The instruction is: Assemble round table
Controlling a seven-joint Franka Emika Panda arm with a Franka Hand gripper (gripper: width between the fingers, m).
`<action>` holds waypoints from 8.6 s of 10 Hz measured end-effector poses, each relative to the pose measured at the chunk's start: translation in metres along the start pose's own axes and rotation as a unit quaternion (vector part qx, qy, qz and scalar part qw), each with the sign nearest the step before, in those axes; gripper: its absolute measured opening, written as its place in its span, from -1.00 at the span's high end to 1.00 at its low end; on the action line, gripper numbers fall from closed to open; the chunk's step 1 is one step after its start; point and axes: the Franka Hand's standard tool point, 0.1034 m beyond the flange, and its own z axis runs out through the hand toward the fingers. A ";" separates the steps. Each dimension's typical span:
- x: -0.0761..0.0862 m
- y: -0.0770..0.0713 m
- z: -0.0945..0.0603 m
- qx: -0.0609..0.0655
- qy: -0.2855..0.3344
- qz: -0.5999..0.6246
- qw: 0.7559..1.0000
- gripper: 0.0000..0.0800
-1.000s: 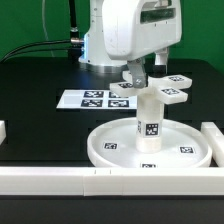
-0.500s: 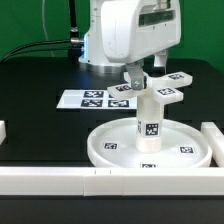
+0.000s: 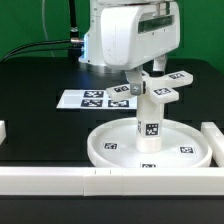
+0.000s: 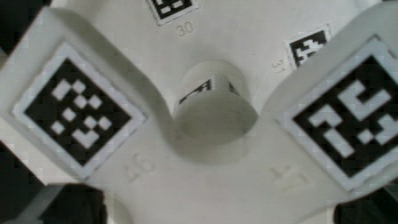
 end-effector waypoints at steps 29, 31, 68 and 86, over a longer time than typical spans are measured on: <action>0.002 -0.003 0.001 0.035 0.010 0.892 0.451 -0.12; 0.002 -0.003 0.001 0.036 0.006 0.907 0.421 -0.12; 0.018 0.002 -0.022 0.037 0.011 0.317 0.948 -0.62; 0.004 0.004 -0.003 0.040 -0.025 -0.080 0.996 -0.62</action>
Offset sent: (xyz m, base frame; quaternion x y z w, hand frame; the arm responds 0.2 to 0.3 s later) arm 0.0000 0.0000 0.0000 0.0000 0.0000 0.0000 1.0000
